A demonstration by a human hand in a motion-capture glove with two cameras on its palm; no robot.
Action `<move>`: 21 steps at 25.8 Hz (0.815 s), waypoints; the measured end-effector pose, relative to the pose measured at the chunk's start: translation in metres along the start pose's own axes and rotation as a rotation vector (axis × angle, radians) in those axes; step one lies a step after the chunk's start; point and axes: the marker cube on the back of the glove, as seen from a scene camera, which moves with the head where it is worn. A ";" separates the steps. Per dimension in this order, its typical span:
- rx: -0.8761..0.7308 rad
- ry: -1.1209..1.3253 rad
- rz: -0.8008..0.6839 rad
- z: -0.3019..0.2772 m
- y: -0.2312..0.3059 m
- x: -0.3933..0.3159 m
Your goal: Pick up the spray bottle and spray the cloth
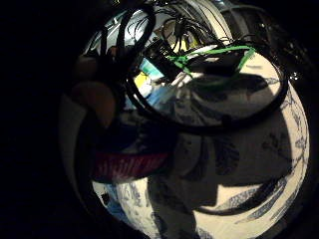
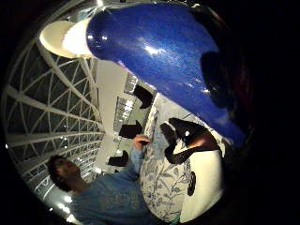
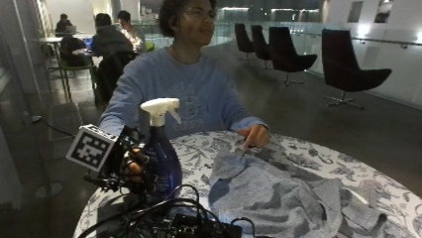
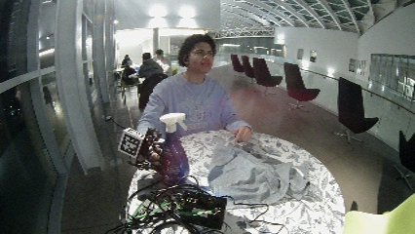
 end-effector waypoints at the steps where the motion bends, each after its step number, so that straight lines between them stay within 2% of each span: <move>1: -0.016 0.018 -0.015 0.001 -0.001 0.000; 9: -0.140 0.181 -0.083 0.008 -0.020 -0.047; 13: -0.190 0.280 -0.054 0.013 -0.026 -0.082; 21: -0.415 0.547 -0.077 0.020 -0.039 -0.124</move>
